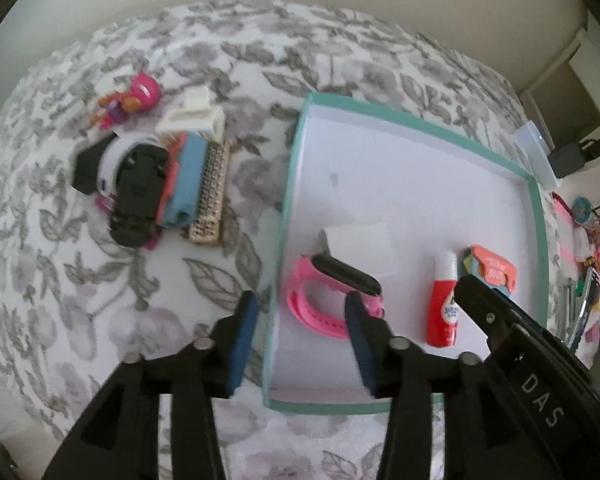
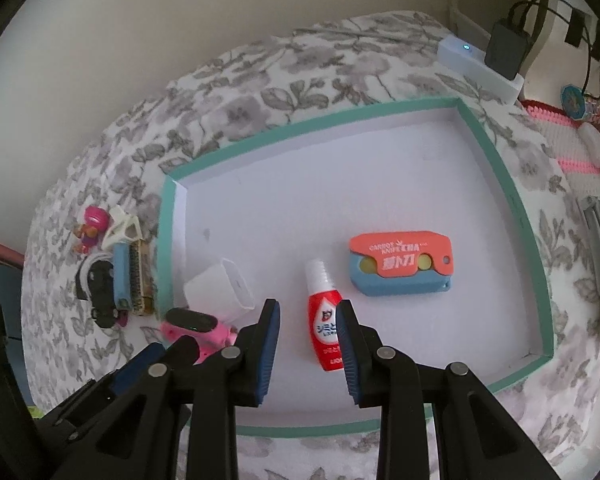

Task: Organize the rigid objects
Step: 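Lower both items into the tray and open both grippers, then move both grippers back to the pile toward the blue-pink case and white case, then grasp the blue-pink case with the right gripper while the left grasps the white earbud case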

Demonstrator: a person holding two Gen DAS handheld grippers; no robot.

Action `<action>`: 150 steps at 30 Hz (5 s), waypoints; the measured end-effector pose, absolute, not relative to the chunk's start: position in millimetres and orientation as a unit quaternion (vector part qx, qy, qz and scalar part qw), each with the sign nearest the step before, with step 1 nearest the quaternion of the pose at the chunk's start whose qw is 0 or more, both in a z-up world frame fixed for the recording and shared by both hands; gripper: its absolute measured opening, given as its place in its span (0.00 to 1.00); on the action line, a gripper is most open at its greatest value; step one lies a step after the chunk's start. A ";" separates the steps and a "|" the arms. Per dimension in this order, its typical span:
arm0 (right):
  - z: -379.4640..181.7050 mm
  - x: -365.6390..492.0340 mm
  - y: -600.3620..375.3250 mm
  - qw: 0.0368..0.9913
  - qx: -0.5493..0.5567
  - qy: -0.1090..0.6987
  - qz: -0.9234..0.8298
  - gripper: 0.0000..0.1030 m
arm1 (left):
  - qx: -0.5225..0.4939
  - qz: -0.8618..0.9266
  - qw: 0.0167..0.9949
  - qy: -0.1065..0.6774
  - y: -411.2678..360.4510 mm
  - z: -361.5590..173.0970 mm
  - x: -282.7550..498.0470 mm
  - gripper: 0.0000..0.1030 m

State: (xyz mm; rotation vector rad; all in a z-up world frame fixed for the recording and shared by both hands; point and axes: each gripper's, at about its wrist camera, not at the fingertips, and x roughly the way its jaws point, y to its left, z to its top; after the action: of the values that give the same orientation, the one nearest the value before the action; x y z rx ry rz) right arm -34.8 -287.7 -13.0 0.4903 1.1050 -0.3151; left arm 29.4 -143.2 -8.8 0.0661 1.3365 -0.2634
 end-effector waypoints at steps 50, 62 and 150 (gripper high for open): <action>-1.0 21.4 -223.3 0.851 0.116 0.493 -0.134 0.99 | 0.010 0.033 0.832 0.554 -43.9 13.4 105.9 0.91; -4.6 70.4 -160.2 0.863 0.080 0.496 -0.056 0.99 | -0.036 0.095 0.819 0.564 30.5 1.8 129.0 0.91; -51.8 96.5 -126.7 0.818 0.186 0.537 0.087 0.32 | -0.105 -0.023 0.807 0.581 7.6 -18.9 143.2 0.18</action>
State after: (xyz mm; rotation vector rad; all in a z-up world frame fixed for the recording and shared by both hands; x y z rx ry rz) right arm 96.5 -126.7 -51.8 0.3962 1.1454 0.1861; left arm 143.2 7.6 -18.9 -0.2254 1.2426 -0.0498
